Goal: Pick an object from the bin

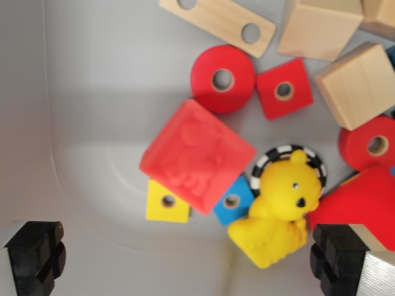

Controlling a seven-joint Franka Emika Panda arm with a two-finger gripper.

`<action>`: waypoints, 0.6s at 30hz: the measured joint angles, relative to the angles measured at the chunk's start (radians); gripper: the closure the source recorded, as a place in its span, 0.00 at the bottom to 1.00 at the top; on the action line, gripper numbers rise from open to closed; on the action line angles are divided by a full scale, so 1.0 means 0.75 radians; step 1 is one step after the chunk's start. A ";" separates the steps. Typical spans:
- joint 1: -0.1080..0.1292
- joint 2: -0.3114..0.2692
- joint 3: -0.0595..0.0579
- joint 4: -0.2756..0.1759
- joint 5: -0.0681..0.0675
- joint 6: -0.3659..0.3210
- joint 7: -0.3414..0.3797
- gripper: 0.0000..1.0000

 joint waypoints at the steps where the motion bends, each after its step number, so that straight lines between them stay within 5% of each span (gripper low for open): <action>1: 0.004 0.008 0.000 -0.002 -0.004 0.012 0.006 0.00; 18: 0.022 0.255 -0.036 0.003 -0.088 0.245 0.067 0.00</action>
